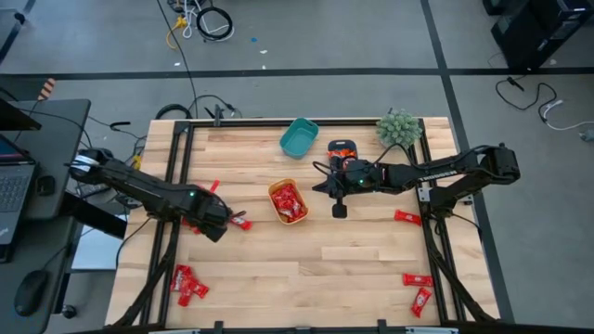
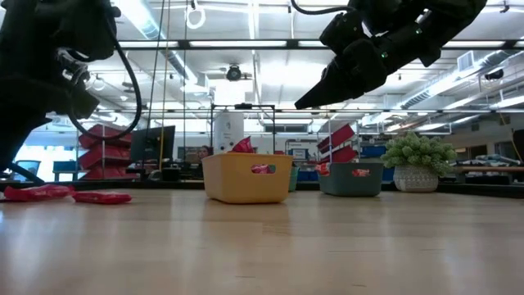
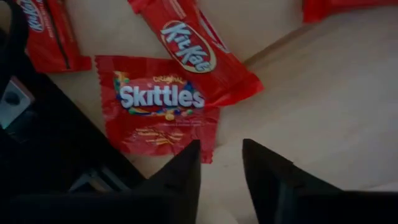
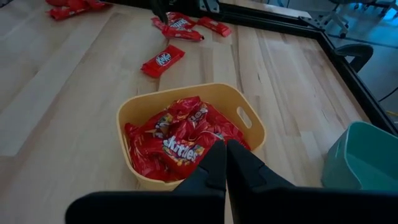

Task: Sort candy
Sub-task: Put the red candy into the yellow bin

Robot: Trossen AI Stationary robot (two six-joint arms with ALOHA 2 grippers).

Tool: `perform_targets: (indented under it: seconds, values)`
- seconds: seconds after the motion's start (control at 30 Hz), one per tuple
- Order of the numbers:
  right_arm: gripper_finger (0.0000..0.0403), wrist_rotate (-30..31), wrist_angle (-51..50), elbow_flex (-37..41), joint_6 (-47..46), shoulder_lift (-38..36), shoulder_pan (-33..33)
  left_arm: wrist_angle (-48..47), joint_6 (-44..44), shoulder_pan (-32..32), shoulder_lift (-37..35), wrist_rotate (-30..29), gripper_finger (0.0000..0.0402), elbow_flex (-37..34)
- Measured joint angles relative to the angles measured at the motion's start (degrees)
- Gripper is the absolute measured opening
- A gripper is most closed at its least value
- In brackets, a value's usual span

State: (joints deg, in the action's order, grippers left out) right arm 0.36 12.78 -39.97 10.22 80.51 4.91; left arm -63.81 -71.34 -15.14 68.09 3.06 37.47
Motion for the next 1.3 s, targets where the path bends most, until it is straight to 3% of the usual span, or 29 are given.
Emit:
perform_targets:
  seconds: [0.3, 0.7, 0.87, 1.1, 1.3]
  values:
    - [0.0000, 0.00, 0.00, 0.00, 0.00, 0.00, 0.00, -0.15, 1.19, 0.02, 6.41, -0.73, 0.0195, 0.00]
    - [0.0000, -0.02, 0.00, 0.00, 0.02, 0.00, 0.00, -0.51, 8.77, 0.03, 19.02, 0.27, 0.0194, 0.05]
    - [0.0000, -0.02, -0.02, 0.00, 0.02, 0.00, 0.00, 0.57, 11.24, 0.04, 20.25, 1.74, 0.0150, 0.07]
    - [0.0000, -0.02, -0.02, 0.00, 0.02, 0.00, 0.00, 2.27, 15.13, 0.04, 20.31, 2.97, 0.0023, 0.35]
    - [0.0000, -0.02, -0.02, 0.00, 0.02, 0.00, 0.00, -2.08, 17.58, 0.00, 20.49, 2.68, 0.0012, 5.42]
